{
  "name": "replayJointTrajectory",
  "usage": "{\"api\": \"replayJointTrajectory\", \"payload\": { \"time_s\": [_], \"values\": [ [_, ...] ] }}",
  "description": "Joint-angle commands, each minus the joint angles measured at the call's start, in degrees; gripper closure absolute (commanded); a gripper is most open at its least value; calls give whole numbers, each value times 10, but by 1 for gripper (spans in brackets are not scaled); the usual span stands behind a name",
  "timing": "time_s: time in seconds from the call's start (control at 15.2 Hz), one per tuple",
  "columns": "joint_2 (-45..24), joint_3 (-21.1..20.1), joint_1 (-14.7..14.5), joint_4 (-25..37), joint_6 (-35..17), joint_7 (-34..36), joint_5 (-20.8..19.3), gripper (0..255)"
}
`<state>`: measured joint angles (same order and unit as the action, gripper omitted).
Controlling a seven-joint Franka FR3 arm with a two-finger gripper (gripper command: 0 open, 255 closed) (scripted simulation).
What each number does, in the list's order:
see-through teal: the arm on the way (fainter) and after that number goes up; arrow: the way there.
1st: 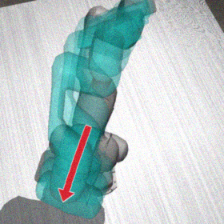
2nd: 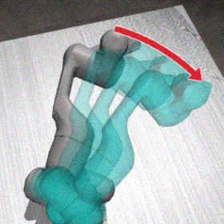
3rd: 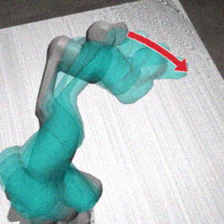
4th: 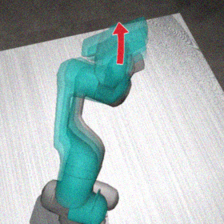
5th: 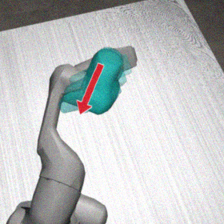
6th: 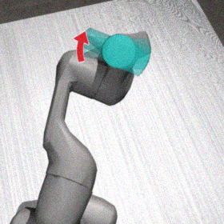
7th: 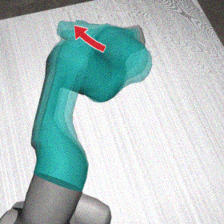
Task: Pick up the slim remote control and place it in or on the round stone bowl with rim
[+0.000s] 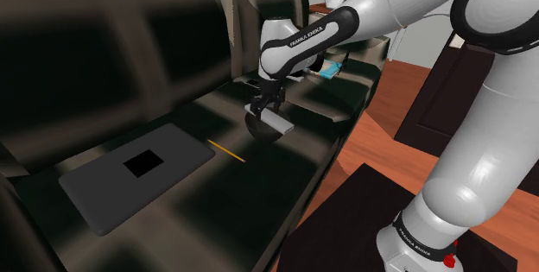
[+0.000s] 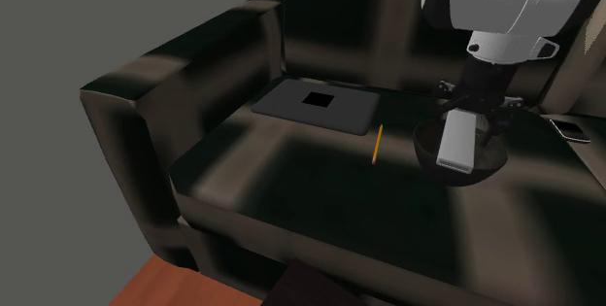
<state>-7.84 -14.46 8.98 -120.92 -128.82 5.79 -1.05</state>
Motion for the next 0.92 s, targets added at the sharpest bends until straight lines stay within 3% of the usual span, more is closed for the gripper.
{"api": "replayJointTrajectory", "payload": {
  "time_s": [0.0,0.33,0.86],
  "values": [
    [0,0,0,0,0,0,0,0],
    [36,-1,3,33,68,-8,11,0],
    [36,-1,3,33,68,-8,11,0]
  ]
}}
